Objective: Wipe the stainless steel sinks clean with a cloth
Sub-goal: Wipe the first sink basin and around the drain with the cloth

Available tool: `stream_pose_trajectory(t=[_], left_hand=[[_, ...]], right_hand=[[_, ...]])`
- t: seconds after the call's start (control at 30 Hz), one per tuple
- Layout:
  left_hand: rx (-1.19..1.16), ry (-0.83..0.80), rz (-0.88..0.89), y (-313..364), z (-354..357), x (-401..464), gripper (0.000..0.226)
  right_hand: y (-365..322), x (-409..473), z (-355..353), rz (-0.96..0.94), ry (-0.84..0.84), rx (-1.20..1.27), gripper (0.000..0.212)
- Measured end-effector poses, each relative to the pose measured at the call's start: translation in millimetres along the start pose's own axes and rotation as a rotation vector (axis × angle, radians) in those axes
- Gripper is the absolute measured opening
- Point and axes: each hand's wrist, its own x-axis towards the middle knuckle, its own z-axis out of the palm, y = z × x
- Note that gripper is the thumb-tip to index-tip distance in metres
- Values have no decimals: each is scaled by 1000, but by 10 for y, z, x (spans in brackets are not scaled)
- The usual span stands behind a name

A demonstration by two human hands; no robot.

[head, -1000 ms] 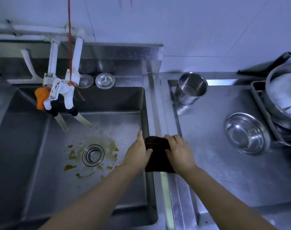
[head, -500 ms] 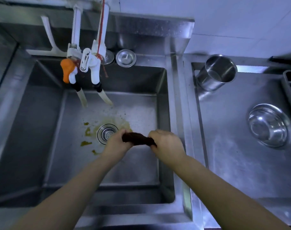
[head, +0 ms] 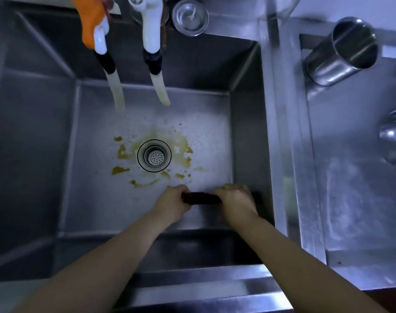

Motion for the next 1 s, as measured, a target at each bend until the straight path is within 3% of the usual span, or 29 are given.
stream_pose_trajectory(t=[0.07,0.13,0.23,0.3,0.47,0.6,0.73,1.0], left_hand=[[-3,-60,19,-42,81,25,31],[54,-148,20,-87,144,24,25],[128,-208,-13,-188,130,29,28],[154,-178,-18,-282,19,18,29],[250,-67,-6,-511,-355,21,24],[281,-15,-23,-660,-507,60,27],[249,3,-12,-746,-561,103,26],[200,86,55,-828,-571,259,24]], right_hand=[[28,-31,43,27,-41,-95,44],[8,-61,152,61,-209,-175,37],[-45,-54,318,183,-581,-68,26],[-53,9,374,239,-667,15,26],[-69,208,542,178,-617,191,25],[-40,336,765,226,-606,190,22],[-20,592,792,277,-397,190,19],[136,1476,507,328,-29,70,35]])
